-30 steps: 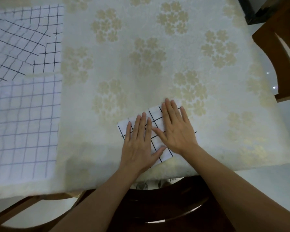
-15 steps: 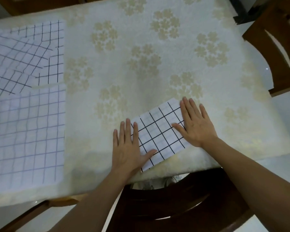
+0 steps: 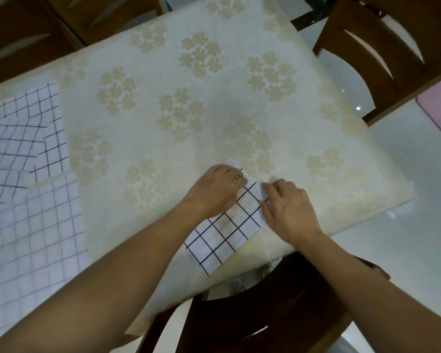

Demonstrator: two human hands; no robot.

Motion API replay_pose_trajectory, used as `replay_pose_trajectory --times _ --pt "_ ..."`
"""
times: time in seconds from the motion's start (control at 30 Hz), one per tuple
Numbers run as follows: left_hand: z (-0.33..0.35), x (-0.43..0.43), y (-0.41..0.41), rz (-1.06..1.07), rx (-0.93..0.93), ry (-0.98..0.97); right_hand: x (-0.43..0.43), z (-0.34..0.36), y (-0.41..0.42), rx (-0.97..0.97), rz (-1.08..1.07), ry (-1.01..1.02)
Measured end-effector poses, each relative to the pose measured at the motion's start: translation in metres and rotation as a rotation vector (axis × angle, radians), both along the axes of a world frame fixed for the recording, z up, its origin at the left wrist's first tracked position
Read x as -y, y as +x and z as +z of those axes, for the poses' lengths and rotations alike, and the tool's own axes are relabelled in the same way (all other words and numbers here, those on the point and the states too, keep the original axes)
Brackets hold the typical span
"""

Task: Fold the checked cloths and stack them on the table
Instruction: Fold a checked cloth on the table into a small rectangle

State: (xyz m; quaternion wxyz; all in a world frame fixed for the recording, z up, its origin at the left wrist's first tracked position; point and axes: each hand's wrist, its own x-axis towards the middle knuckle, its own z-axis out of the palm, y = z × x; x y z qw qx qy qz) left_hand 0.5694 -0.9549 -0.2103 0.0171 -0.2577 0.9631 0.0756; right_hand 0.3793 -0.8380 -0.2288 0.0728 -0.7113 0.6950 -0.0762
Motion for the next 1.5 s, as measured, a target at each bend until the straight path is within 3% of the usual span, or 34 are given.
replay_pose_trajectory --times 0.37,0.57,0.77,0.9,1.03,1.17,1.3,1.5 --pt "-0.003 0.038 -0.045 -0.15 0.069 0.042 0.023 -0.017 0.009 0.201 -0.239 -0.014" --pt "-0.002 0.048 -0.047 -0.178 0.06 0.094 0.046 -0.01 0.0 0.227 -0.159 0.106" --pt "0.003 0.061 -0.056 -0.019 0.057 0.092 0.086 0.01 -0.026 0.174 -0.041 0.011" --pt "0.009 0.061 -0.057 0.156 0.058 0.12 0.098 0.026 -0.031 0.145 -0.035 0.12" --pt "0.018 0.049 -0.042 0.129 -0.092 0.066 0.089 0.043 -0.025 0.122 -0.024 0.144" --pt "0.034 0.024 -0.025 0.153 -0.196 0.022 0.065 0.06 -0.008 0.106 -0.013 0.011" --pt "0.036 -0.004 0.001 0.095 -0.242 -0.05 0.028 0.065 0.014 0.051 -0.01 -0.152" --pt "0.019 -0.046 0.038 0.044 -0.303 -0.082 -0.019 0.043 0.048 0.076 0.024 -0.16"
